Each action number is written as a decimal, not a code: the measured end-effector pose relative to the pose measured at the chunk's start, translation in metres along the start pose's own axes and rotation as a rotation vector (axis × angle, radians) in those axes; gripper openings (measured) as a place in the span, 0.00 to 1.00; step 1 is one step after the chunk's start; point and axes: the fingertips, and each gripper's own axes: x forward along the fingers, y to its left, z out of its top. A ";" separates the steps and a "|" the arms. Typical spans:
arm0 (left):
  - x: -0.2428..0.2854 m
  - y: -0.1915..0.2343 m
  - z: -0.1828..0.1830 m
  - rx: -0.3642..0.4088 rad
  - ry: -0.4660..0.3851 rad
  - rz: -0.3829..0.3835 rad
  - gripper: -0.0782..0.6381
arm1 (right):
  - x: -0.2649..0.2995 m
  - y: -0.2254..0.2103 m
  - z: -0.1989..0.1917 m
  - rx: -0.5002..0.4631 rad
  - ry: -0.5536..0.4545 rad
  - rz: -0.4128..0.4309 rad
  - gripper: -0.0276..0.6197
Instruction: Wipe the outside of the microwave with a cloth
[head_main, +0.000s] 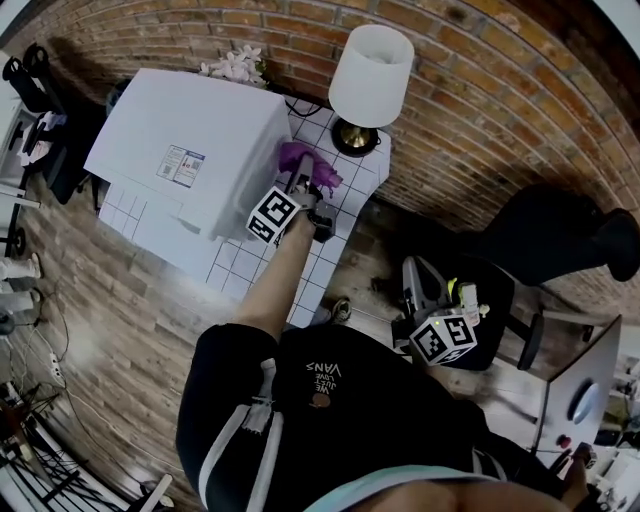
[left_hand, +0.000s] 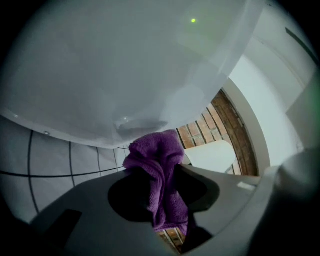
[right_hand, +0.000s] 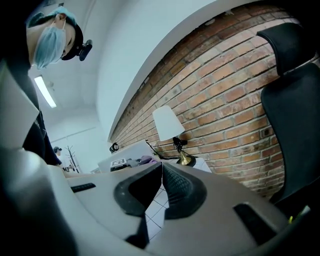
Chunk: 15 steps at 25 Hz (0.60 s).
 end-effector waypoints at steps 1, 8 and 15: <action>-0.013 0.002 -0.001 -0.005 0.002 0.003 0.31 | 0.003 0.004 -0.001 -0.001 0.004 0.014 0.05; -0.117 0.023 -0.003 -0.003 0.017 0.054 0.31 | 0.028 0.041 -0.013 -0.016 0.045 0.152 0.05; -0.206 0.069 0.011 -0.062 -0.052 0.170 0.31 | 0.042 0.077 -0.027 -0.045 0.091 0.268 0.05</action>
